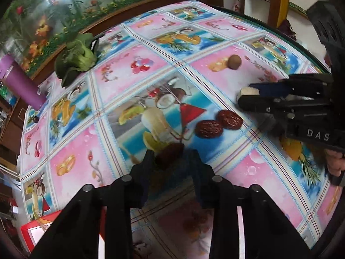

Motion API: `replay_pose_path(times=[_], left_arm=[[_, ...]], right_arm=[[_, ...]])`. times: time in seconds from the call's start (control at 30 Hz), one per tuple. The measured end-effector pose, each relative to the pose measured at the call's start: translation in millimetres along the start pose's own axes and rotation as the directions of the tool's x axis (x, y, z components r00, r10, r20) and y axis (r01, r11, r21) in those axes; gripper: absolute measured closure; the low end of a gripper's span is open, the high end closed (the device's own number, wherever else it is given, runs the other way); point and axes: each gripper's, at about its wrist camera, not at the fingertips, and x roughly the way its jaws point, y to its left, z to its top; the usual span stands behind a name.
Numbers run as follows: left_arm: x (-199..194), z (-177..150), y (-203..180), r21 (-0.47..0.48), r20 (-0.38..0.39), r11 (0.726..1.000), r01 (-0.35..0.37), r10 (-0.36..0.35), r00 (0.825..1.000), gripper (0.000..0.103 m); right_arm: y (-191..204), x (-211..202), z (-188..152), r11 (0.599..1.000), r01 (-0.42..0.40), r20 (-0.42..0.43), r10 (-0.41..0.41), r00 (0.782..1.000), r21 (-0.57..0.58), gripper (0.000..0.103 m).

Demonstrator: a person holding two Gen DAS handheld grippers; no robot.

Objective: Organize fruits
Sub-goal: 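Grasp a red date with the left tool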

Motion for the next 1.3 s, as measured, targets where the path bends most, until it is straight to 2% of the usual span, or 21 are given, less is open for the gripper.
replay_pose_path(times=[0.13, 0.27, 0.4, 0.53, 0.6, 0.73, 0.87, 1.03, 1.1, 1.2, 1.27, 1.3], left_arm=[[-3.1, -3.8, -5.5, 0.003, -0.007, 0.998, 0.06, -0.06, 0.998, 0.08], [-4.3, -3.9, -9.0, -0.001, -0.01, 0.997, 0.071, -0.071, 0.997, 0.08], [-2.8, -2.2, -0.5, -0.053, -0.017, 0.998, 0.044, -0.045, 0.999, 0.08], [-4.9, -0.3, 5.9, -0.104, -0.01, 0.993, 0.064, -0.065, 0.998, 0.079], [-5.0, 2.7, 6.4, -0.113, -0.011, 0.992, 0.061, -0.063, 0.998, 0.078], [-1.9, 8.9, 8.6, -0.17, -0.024, 0.983, 0.072, -0.077, 0.997, 0.06], [-4.3, 11.3, 5.1, -0.171, -0.017, 0.984, 0.054, -0.058, 0.998, 0.051], [0.8, 13.6, 2.0, -0.181, -0.02, 0.982, 0.057, -0.062, 0.998, 0.05], [2.6, 12.8, 2.9, -0.199, -0.011, 0.977, 0.077, -0.081, 0.997, 0.05], [2.8, 13.3, 3.1, -0.207, 0.006, 0.975, 0.082, -0.082, 0.997, 0.059], [3.3, 13.9, 3.2, -0.216, 0.014, 0.971, 0.101, -0.1, 0.995, 0.07], [4.1, 13.9, 2.8, -0.221, 0.014, 0.969, 0.109, -0.109, 0.994, 0.071]], right_arm=[[-3.1, -2.0, -1.1, 1.0, -0.015, -0.015, 0.015, 1.0, -0.009, 0.076], [-1.3, -2.0, -2.4, 0.999, 0.006, -0.01, -0.007, 1.0, -0.034, 0.076], [2.8, -1.6, -3.6, 0.998, 0.031, -0.006, -0.031, 0.999, -0.061, 0.075], [5.3, -1.2, -4.2, 0.996, 0.047, -0.004, -0.047, 0.999, -0.078, 0.076], [7.1, -1.2, -4.6, 0.995, 0.058, -0.001, -0.058, 0.998, -0.086, 0.076], [8.4, -1.2, -4.9, 0.995, 0.061, 0.001, -0.061, 0.998, -0.083, 0.077], [8.5, -1.0, -4.9, 0.995, 0.062, 0.001, -0.062, 0.998, -0.084, 0.077], [8.2, -0.7, -4.8, 0.994, 0.064, 0.001, -0.064, 0.998, -0.086, 0.077], [8.2, -0.6, -4.7, 0.994, 0.065, 0.001, -0.065, 0.998, -0.087, 0.077], [8.1, -0.6, -4.8, 0.994, 0.065, 0.001, -0.065, 0.998, -0.086, 0.076], [8.0, -0.6, -4.7, 0.994, 0.064, 0.001, -0.065, 0.998, -0.086, 0.076], [8.0, -0.6, -4.8, 0.994, 0.064, 0.0, -0.064, 0.998, -0.086, 0.076]])
